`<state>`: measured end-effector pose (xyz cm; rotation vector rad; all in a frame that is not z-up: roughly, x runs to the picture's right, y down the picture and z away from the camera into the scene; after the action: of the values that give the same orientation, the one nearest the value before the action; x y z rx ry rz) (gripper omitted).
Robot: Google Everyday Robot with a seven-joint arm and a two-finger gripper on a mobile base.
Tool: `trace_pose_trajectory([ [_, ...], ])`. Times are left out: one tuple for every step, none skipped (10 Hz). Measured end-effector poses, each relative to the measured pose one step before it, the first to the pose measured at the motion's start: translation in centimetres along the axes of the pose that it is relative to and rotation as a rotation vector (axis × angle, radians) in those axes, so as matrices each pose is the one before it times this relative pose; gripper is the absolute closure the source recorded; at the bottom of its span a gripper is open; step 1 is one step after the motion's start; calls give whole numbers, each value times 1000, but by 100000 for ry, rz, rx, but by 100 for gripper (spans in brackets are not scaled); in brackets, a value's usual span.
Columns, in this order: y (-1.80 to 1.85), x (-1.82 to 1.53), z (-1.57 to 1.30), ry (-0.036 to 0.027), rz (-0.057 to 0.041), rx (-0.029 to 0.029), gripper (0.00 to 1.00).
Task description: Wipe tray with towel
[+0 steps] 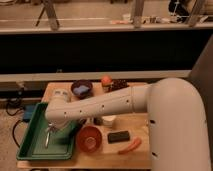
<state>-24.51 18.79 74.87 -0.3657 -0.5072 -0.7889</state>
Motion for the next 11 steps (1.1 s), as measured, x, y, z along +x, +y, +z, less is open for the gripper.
trace_pose_trajectory([
  [-25, -144, 148, 248, -748, -383, 100],
  [-254, -250, 28, -177, -2099, -1299, 100],
  [-64, 41, 303, -988, -969, -1320, 100],
  [134, 438, 744, -1336, -247, -1083, 100],
  [80, 256, 1086, -2021, -546, -1267, 100],
  [26, 349, 1212, -2187, -749, -1529, 100],
  [165, 321, 1147, -1916, -417, -1934, 100],
  [144, 312, 990, -1061, -529, -2564, 100],
  [-67, 103, 347, -772, -590, -1694, 100],
  [-361, -51, 241, -3067, -1182, -1041, 100],
  [-232, 264, 117, -2581, -373, -885, 100],
])
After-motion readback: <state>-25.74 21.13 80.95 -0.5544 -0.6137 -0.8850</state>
